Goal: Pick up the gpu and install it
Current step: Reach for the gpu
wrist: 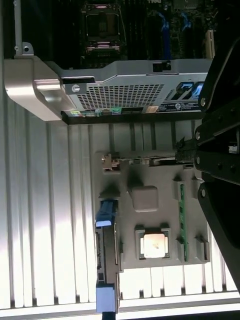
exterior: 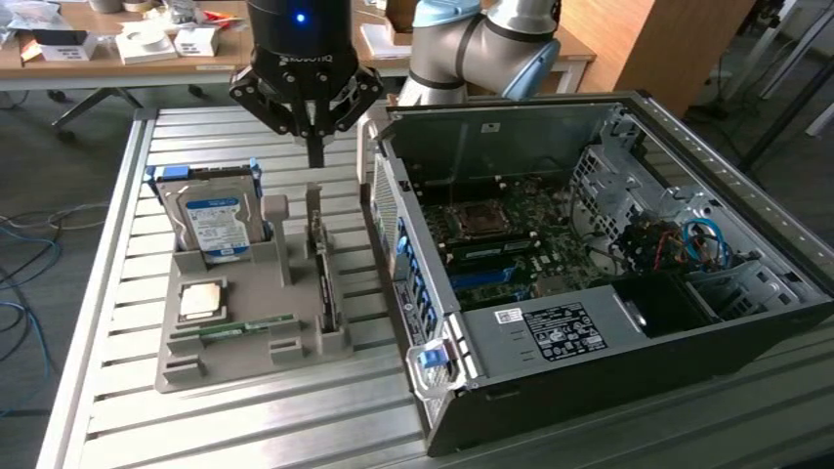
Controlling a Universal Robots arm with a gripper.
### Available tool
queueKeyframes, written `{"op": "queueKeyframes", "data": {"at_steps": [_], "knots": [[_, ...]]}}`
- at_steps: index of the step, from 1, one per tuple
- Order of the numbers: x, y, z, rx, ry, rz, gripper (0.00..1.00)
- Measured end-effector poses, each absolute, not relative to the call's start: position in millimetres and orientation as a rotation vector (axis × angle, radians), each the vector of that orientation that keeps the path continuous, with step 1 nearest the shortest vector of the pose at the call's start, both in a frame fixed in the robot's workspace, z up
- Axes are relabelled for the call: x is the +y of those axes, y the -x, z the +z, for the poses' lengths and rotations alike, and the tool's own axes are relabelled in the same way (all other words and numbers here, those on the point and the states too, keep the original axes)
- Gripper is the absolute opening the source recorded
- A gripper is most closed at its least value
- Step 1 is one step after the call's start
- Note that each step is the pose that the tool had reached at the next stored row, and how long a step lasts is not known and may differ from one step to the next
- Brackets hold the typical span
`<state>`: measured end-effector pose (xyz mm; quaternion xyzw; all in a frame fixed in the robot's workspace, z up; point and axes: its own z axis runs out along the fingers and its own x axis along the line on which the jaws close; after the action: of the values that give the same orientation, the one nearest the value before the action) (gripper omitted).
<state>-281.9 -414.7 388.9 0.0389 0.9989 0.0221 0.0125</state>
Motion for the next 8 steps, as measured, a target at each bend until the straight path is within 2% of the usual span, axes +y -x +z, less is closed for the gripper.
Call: {"op": "queueKeyframes", "data": {"at_steps": [8], "knots": [[-429,284,389,3.113,-0.121,0.069,0.11]]}}
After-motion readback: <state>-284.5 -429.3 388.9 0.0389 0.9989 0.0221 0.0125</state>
